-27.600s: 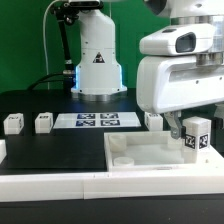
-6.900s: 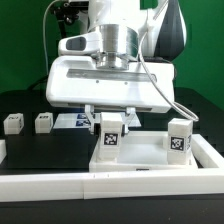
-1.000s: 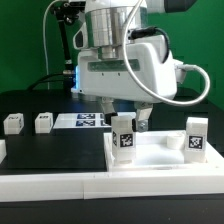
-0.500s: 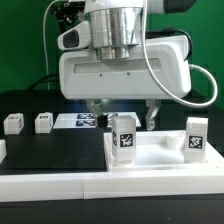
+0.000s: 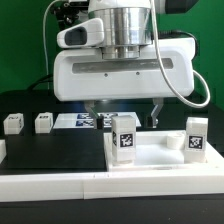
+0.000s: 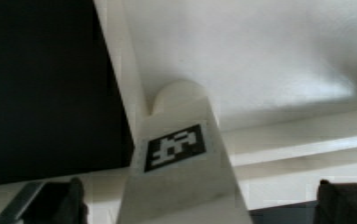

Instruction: Assemble square table

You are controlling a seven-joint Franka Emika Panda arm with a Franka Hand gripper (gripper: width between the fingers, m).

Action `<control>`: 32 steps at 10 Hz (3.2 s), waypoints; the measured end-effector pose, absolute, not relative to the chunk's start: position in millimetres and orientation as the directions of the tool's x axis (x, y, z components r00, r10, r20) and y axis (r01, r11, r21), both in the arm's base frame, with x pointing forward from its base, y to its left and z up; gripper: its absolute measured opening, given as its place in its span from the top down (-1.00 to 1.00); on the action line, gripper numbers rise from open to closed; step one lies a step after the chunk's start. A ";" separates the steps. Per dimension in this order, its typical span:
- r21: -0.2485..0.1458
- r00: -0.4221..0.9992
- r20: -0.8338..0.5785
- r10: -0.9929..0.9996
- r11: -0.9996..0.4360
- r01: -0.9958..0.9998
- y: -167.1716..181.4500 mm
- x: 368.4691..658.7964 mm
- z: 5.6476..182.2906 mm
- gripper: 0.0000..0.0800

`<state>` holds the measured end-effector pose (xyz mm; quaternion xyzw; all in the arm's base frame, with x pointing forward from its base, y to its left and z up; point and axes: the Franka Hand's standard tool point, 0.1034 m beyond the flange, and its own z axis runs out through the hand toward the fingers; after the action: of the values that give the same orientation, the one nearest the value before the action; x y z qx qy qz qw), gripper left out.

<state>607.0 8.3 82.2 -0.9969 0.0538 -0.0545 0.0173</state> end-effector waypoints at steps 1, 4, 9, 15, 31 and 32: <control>-0.032 0.993 0.109 -0.040 -0.999 -0.037 7.4 606.9 82.1 -0.62; -0.032 0.993 0.109 -0.041 -0.999 -0.038 7.4 606.8 82.0 0.01; -0.046 0.984 0.105 -0.147 -0.989 -0.142 7.3 606.9 82.0 0.27; -0.115 0.603 0.055 -0.796 -0.605 -0.788 7.6 606.9 80.6 0.27; -0.082 0.907 0.088 -0.412 -0.911 -0.405 11.9 605.5 79.7 -0.62; -0.072 0.944 0.086 -0.319 -0.947 -0.313 10.7 604.3 79.1 -0.62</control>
Offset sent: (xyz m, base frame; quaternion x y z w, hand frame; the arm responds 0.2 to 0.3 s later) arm 0.0000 0.0000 0.0000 0.0000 0.0000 0.0000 1.0000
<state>604.3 10.7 79.1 -0.9854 0.1604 -0.0483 0.0286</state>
